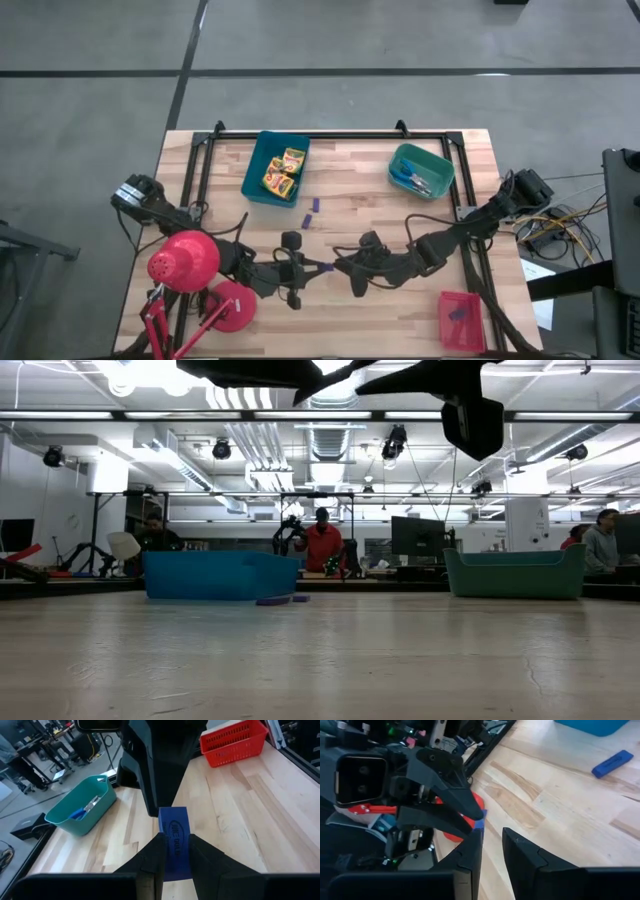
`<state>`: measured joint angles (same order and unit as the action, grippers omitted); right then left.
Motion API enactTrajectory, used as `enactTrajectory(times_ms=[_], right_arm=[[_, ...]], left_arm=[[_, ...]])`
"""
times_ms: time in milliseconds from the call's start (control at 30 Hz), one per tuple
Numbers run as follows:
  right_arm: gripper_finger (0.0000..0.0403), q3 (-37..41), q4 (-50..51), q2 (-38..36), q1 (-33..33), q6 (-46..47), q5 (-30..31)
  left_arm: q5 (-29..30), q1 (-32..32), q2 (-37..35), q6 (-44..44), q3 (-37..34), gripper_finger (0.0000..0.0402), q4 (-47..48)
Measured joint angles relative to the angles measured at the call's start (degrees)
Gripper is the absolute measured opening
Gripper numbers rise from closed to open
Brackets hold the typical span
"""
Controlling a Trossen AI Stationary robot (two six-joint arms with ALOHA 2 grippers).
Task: Pick & Place School Supplies
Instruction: Put the purple eraser into the red bin
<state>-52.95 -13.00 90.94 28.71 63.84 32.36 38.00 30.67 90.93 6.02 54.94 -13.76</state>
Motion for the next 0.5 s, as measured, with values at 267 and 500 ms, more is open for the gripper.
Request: enactTrajectory(times_ms=[267,500], right_arm=[[0.0068,0.0,-2.5,0.0,0.0,-1.4,-0.8],[0.0073,0.0,-2.4,0.0,0.0,-2.8,-1.0]], left_arm=[[-0.3,-0.9,0.0,0.1,0.0,0.0078,-1.1],[-0.1,-1.0,0.0,0.1,0.0,0.0078,-0.3]])
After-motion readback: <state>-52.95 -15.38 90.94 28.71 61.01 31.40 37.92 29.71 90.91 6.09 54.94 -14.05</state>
